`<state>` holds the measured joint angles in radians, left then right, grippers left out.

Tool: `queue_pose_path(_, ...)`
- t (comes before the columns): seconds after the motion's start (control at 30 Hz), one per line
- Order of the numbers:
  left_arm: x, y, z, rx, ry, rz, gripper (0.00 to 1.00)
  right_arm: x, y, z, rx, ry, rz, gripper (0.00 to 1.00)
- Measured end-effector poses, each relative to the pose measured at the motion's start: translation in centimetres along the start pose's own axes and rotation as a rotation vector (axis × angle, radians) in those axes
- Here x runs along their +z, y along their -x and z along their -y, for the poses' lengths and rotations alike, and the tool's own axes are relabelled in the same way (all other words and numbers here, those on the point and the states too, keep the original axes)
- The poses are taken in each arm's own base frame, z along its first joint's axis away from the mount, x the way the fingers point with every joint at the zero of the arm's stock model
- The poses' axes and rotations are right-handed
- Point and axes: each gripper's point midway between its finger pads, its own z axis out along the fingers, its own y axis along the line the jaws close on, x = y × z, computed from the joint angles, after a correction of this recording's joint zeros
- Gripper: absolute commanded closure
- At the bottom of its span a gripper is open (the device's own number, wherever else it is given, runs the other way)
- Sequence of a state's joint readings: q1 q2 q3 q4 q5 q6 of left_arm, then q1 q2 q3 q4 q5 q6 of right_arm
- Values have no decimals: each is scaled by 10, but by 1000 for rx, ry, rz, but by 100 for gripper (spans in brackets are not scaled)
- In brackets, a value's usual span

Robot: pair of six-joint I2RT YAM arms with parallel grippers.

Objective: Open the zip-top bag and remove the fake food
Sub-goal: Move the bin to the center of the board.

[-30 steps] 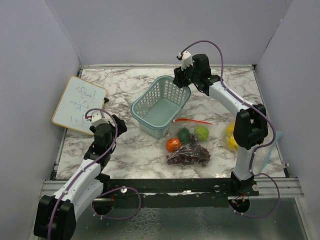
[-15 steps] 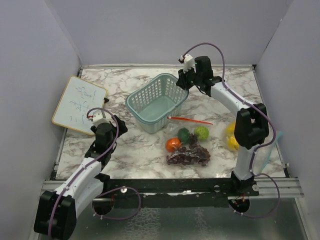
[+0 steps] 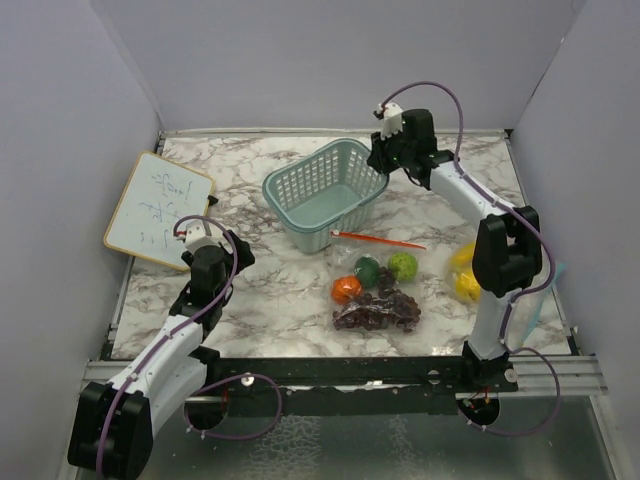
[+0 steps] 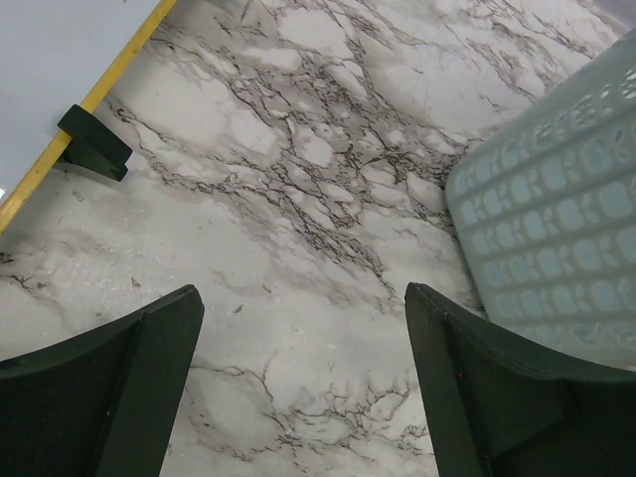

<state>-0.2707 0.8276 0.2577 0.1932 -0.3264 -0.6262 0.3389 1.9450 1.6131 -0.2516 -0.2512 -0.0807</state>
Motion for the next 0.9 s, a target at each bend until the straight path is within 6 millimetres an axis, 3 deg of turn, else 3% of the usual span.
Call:
queue_pose_path(0.13,0,-1,0,12,-3,-4,15,-10,-5,43,85,-92,0,99)
queue_pose_path(0.3,2,-5,0,32,-7,-21,15,-38,-15,126,195,-270,10,99)
queue_pose_path(0.43,5,-10,2,43,-20,-37,15,-59,-9,182,234,-392,39,99)
queue_pose_path(0.57,9,-15,4,47,-31,-54,15,-64,-7,225,265,-485,64,99)
queue_pose_path(0.67,10,-18,5,49,-38,-68,15,-65,-26,249,316,-536,46,99)
queue_pose_path(0.9,9,-20,10,48,-61,-78,15,-70,-30,273,328,-573,68,95)
